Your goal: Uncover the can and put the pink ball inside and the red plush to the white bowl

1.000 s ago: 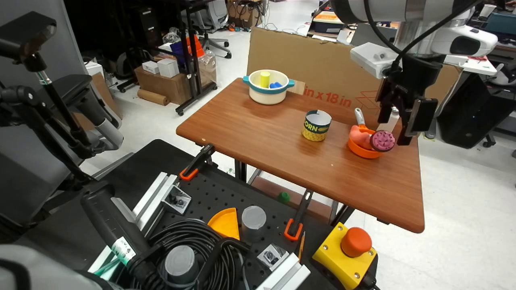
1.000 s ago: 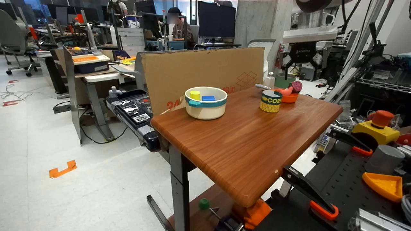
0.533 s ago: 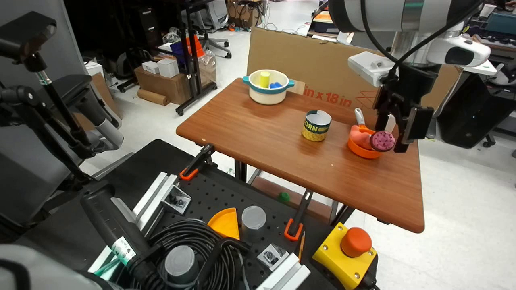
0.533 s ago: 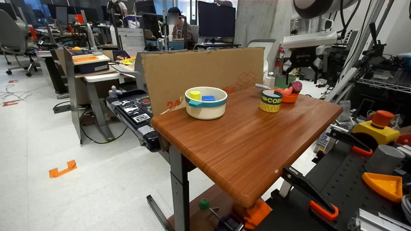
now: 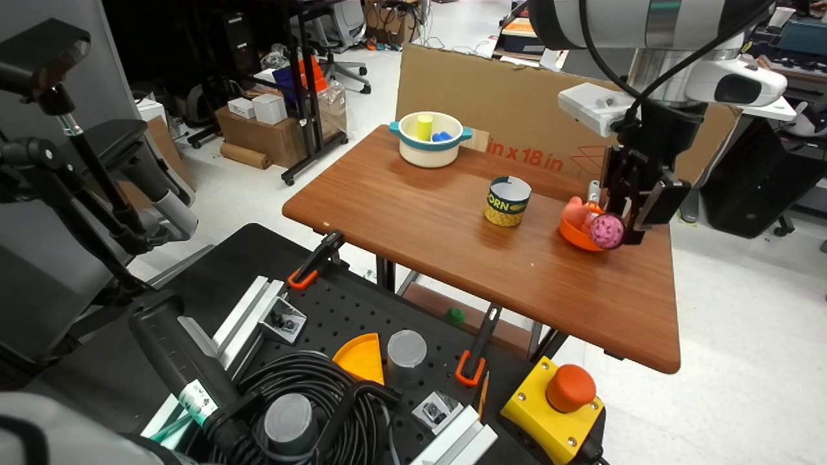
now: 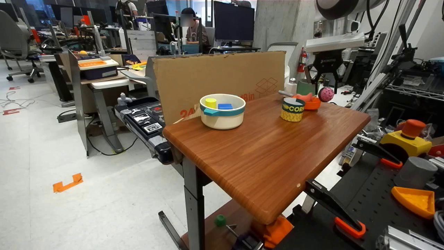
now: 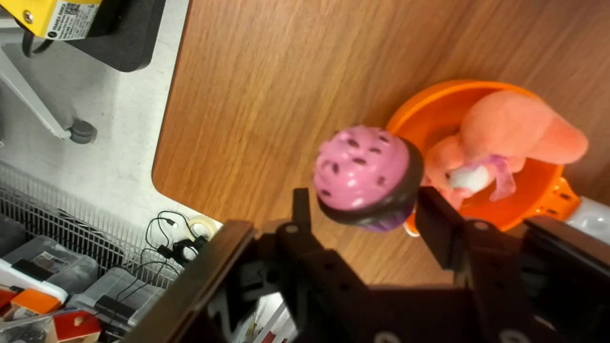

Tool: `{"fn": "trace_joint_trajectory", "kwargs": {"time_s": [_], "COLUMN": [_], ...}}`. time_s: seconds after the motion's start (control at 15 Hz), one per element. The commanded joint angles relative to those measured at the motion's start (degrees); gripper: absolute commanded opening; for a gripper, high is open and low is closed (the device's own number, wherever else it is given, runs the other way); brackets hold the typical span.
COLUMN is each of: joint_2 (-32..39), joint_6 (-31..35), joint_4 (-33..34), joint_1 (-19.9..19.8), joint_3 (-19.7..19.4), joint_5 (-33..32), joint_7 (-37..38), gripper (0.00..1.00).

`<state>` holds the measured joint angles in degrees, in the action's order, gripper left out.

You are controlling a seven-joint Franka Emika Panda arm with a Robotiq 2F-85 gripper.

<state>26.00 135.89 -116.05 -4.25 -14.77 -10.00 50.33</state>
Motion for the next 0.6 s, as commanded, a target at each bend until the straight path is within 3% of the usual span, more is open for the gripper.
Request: {"fn": "trace_joint_trajectory", "kwargs": {"time_s": [0.0, 0.07, 0.53], "joint_2": [0.65, 0.63, -0.74], "joint_6": [-2.1, -2.18, -3.13], "joint_4": [1.78, 1.83, 1.65], "joint_1": [-0.07, -0.09, -0.35], "joint_3": [-0.16, -0.15, 0.33], "joint_5": [0.95, 1.01, 1.77], "joint_7": [-1.77, -1.91, -3.6], "gripper": [0.27, 0.24, 0.24]}}
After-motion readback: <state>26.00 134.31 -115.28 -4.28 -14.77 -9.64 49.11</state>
